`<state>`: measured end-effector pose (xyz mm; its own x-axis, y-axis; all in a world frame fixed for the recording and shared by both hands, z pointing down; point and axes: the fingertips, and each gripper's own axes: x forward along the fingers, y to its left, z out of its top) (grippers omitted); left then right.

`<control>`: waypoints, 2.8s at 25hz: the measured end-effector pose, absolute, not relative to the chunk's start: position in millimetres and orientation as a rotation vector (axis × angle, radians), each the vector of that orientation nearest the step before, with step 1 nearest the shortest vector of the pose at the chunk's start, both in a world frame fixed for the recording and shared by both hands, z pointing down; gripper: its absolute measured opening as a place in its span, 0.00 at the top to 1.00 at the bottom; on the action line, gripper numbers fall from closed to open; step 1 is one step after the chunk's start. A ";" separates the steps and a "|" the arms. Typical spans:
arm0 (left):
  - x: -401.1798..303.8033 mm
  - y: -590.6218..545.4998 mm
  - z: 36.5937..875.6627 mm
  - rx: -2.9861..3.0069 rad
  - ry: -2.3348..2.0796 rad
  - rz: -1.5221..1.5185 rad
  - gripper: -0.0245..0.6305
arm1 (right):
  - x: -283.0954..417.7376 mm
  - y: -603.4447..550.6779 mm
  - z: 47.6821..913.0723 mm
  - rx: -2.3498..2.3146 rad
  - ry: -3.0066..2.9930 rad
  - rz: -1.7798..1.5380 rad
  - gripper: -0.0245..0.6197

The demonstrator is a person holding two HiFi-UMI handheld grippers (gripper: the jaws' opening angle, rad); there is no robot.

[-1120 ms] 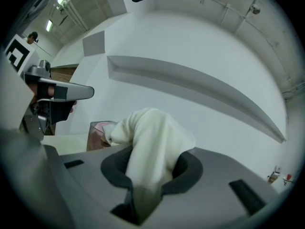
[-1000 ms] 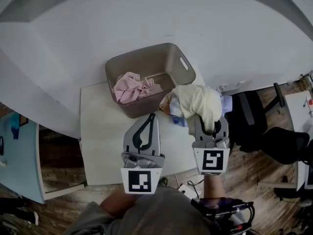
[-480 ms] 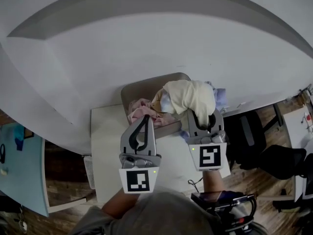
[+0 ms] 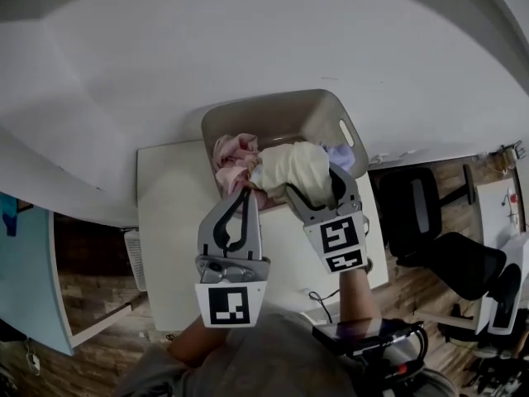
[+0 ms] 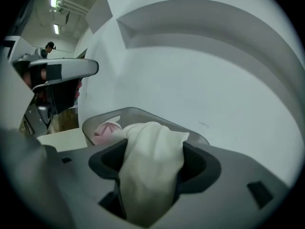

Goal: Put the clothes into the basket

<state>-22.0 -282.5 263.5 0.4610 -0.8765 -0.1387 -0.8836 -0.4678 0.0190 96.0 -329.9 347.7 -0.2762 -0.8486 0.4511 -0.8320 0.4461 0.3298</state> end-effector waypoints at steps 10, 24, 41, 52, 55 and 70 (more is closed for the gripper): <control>5.8 -271.8 272.6 -2.673 1.539 0.185 0.95 | 123.3 -286.4 336.8 1.493 -2.226 -0.042 0.44; 86.0 -229.2 288.8 -2.577 1.606 0.069 0.95 | 202.7 -248.9 386.2 1.409 -2.388 0.063 0.37; 61.9 -235.6 351.7 -2.437 1.866 -0.042 0.95 | 212.2 -294.1 546.6 1.340 -2.200 0.107 0.59; 60.0 -241.2 286.4 -2.500 1.767 0.120 0.95 | 217.2 -305.8 365.5 1.571 -2.364 -0.010 0.93; 41.0 -247.7 268.1 -2.497 1.754 0.131 0.95 | 202.0 -317.2 320.1 1.613 -2.413 -0.065 0.93; -26.7 -286.7 248.0 -2.503 1.779 0.224 0.95 | 118.2 -395.4 279.4 1.474 -2.231 -0.374 0.72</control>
